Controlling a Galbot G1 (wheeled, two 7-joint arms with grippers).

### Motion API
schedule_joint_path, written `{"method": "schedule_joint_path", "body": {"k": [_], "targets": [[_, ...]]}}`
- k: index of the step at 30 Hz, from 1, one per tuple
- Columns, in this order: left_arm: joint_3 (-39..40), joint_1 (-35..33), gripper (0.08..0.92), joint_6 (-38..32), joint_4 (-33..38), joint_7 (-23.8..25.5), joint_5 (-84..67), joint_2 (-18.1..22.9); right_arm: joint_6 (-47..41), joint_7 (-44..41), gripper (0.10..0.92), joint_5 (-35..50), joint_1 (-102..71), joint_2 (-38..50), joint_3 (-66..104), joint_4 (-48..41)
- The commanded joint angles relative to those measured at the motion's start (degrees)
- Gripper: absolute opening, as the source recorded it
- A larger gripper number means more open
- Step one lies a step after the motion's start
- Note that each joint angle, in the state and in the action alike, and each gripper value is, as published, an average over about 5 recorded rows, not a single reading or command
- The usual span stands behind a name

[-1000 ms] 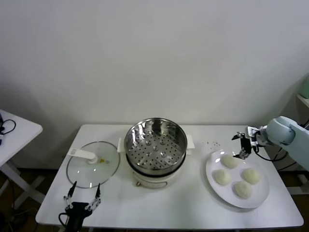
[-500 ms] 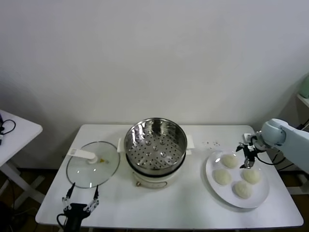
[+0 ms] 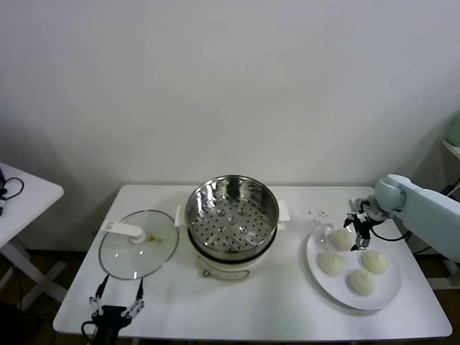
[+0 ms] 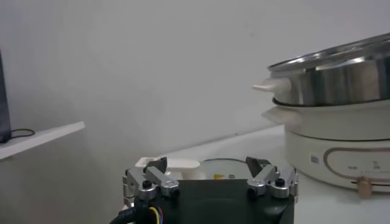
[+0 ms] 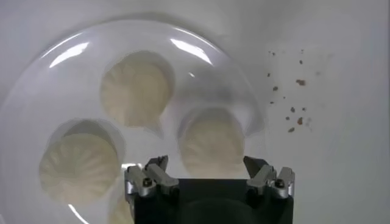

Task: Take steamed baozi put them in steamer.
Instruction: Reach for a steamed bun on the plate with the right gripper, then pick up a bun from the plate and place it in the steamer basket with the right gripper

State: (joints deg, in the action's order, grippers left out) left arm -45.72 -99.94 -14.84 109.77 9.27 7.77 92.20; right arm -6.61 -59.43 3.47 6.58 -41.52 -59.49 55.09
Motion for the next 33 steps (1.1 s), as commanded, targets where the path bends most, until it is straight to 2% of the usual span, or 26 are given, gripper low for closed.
{"method": "schedule_joint_path", "body": {"k": [1,19,22,29,33], "targets": [[0.01,0.09,0.823,-0.09,-0.31,-0.01,0.16,1.75,0.60,-0.56,0.823,-0.14,0.23,-2.21,-0.64,-2.86],[0.29,0.21,0.823,-0.42,-0.81,-0.10,0.77,1.59,1.46,-0.46,0.819,-2.43,-0.58,-3.16,0.27,-4.26],[0.29,0.22,0.823,-0.46,-0.91,-0.12,0.77,1.54,1.45,-0.21,0.779,-2.52,-0.90,-3.31,0.49,-4.35],[0.26,0.22,0.823,-0.49,-0.75,-0.18,0.77,1.55,1.69,0.26,0.613,-2.52,-1.14,-3.52,1.11,-4.30],[0.19,0.10,0.823,-0.57,-0.63,-0.21,0.78,1.59,2.03,0.10,0.599,-2.19,0.14,-2.62,0.43,-2.83]]}}
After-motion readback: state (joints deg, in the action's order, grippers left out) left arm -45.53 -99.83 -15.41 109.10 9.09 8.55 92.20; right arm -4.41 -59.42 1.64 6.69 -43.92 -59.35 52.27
